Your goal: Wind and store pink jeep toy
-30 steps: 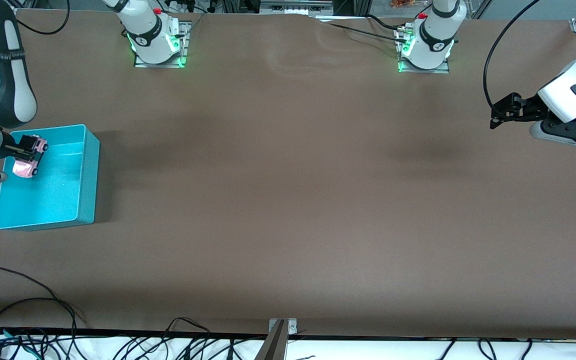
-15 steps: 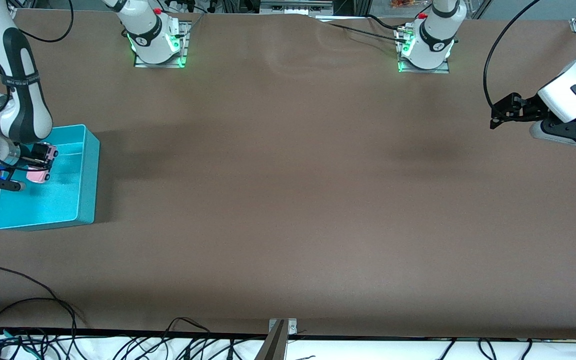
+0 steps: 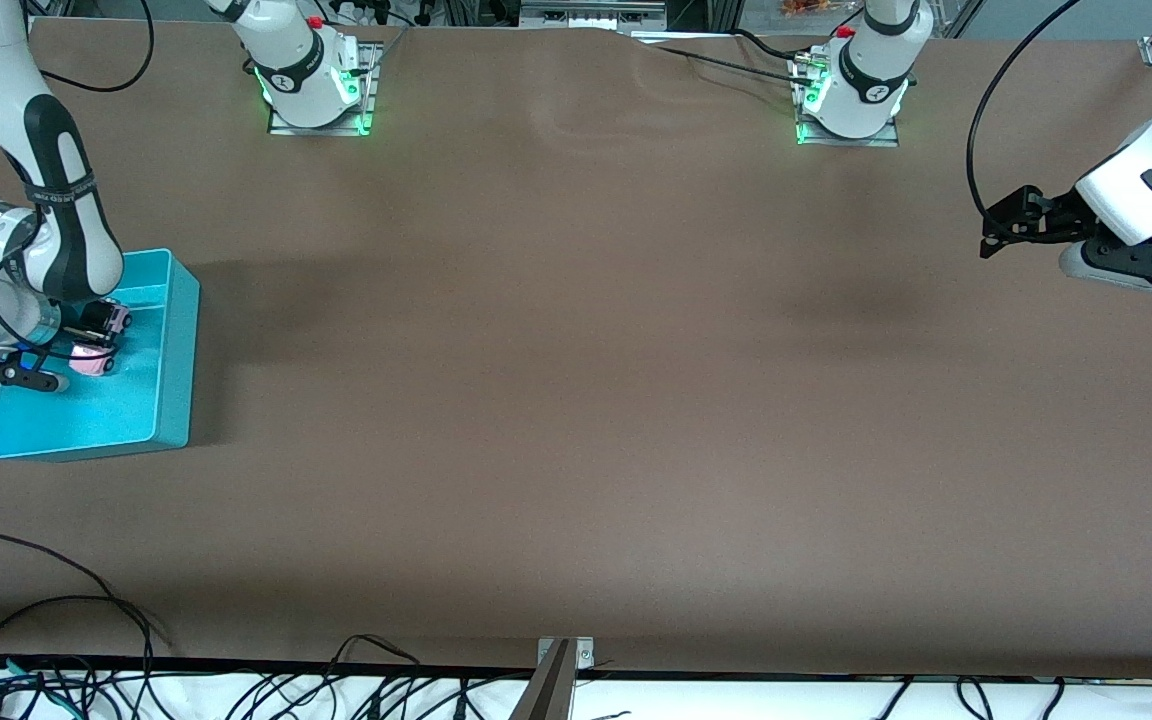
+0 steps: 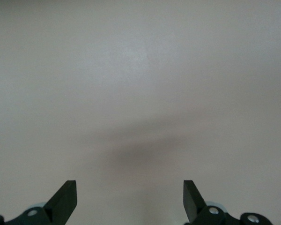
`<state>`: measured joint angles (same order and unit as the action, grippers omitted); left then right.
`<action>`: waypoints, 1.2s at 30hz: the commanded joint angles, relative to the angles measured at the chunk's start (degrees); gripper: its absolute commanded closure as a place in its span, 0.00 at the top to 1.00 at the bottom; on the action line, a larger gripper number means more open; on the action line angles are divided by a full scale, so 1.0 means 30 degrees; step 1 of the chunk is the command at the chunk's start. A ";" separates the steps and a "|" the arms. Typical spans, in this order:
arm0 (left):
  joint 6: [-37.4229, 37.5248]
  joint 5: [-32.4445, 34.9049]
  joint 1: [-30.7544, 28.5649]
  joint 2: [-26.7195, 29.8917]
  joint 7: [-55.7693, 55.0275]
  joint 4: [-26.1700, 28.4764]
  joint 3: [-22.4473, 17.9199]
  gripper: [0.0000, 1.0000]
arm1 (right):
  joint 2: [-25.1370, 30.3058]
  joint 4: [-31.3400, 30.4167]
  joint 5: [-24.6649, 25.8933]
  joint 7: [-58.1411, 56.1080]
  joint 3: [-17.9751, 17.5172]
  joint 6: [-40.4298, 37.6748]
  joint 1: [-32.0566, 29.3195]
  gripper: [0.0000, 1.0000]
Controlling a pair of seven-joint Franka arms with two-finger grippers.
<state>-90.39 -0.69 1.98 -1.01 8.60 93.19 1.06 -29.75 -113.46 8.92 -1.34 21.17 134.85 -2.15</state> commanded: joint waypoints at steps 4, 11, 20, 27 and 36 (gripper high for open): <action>0.0481 -0.0267 0.0015 -0.0278 -0.0142 -0.0681 -0.0031 1.00 | 0.0277 0.0231 -0.0396 -0.0079 -0.0232 -0.0303 -0.0337 1.00; 0.0481 -0.0267 0.0015 -0.0278 -0.0142 -0.0681 -0.0031 1.00 | 0.0628 0.0173 -0.0425 -0.0167 -0.0613 -0.0362 -0.0307 1.00; 0.0481 -0.0267 0.0015 -0.0278 -0.0142 -0.0681 -0.0031 1.00 | 0.2793 -0.0326 -0.0367 -0.0226 -0.0787 -0.2232 -0.0307 1.00; 0.0481 -0.0267 0.0015 -0.0278 -0.0142 -0.0681 -0.0031 1.00 | 0.5283 -0.0326 -0.0367 -0.0226 -0.1432 -0.5191 -0.0278 1.00; 0.0481 -0.0267 0.0015 -0.0278 -0.0142 -0.0681 -0.0031 1.00 | 0.8974 -0.0326 -0.0425 -0.0285 -0.1579 -0.8387 -0.0278 1.00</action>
<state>-90.39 -0.69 1.97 -1.02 8.60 93.18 1.06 -9.87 -113.05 8.66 -1.30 17.05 114.03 -2.17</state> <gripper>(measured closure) 0.000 0.000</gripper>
